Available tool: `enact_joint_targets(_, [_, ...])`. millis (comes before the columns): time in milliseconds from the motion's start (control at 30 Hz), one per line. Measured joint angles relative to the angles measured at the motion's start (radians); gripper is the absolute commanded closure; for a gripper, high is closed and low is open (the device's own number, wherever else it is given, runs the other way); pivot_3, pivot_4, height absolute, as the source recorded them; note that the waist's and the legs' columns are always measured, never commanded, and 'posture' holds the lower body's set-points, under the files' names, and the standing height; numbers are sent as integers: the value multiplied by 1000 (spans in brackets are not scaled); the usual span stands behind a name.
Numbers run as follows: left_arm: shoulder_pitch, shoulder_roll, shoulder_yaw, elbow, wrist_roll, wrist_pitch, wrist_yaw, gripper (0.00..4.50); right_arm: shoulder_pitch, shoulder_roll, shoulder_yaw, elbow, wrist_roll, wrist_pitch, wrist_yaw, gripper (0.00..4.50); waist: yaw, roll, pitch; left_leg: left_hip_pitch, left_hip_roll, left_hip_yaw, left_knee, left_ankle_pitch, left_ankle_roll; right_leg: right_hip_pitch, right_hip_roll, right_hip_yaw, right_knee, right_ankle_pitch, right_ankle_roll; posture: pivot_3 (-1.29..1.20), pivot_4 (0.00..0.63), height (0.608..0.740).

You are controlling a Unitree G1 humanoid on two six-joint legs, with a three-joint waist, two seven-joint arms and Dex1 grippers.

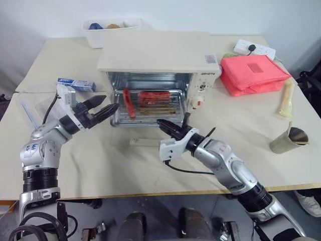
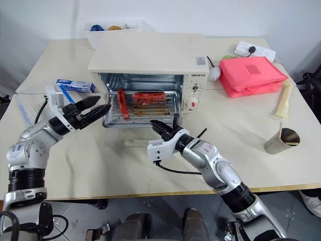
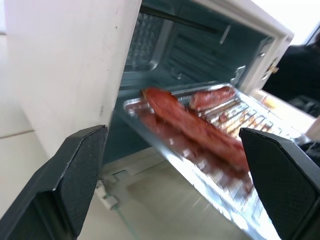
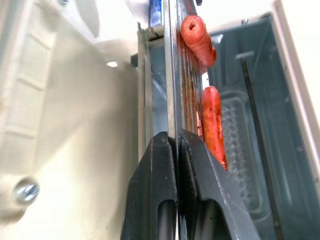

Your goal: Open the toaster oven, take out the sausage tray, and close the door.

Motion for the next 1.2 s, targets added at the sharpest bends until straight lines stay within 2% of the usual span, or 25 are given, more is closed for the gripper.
enact_joint_targets(67, [42, 63, 52, -52, -107, 220, 45, 0, 10, -45, -5, -7, 1, -44, 0, 4434, -10, 0, 0, 1, 0, 0, -2, 0, 0, 0, 0, 1, 0, 0, 0, 0, 150, 740])
enact_joint_targets(200, [49, 76, 118, -121, -246, 466, 142, 0, -1, -62, -29, -5, 10, -97, 0, 4434, -2, 0, 0, 1, 0, -1, 0, 0, 0, 1, 0, 1, 0, 0, 0, 0, 150, 740])
enact_joint_targets(400, [83, 25, 156, -167, -288, 547, 267, 0, -23, -62, -33, 27, 27, -150, 1, 4434, 3, -1, 0, 1, 0, -1, 1, 0, 0, 2, 0, 1, 0, 0, 0, 0, 150, 740])
enact_joint_targets(500, [85, -11, 157, -182, -314, 575, 307, 580, -45, -51, -33, 32, 41, -179, 1, 4478, 2, -1, 0, 1, 0, -1, 1, 0, 0, 2, 0, 1, 0, 0, 0, 0, 150, 740])
enact_joint_targets(733, [85, -18, 167, -202, -365, 619, 348, 2744, -65, -44, -33, 71, 51, -226, 1, 4478, 1, -1, 0, 2, 0, -1, 1, 0, 0, 2, 0, 1, 0, 0, 0, 0, 150, 740])
enact_joint_targets(1067, [61, -10, 200, -159, -513, 787, 404, 2744, -92, -44, -33, 108, 110, -316, 10, 4478, 0, -1, 0, 2, 0, -1, 1, 0, 0, 2, 0, 1, 0, 0, 0, 0, 150, 740])
enact_joint_targets(1200, [61, 9, 200, -156, -525, 814, 406, 3592, -94, -44, -33, 126, 142, -334, 34, 4478, 0, -1, 0, 2, 0, -1, 1, 0, 0, 2, 0, 1, 0, 0, 0, 0, 150, 740])
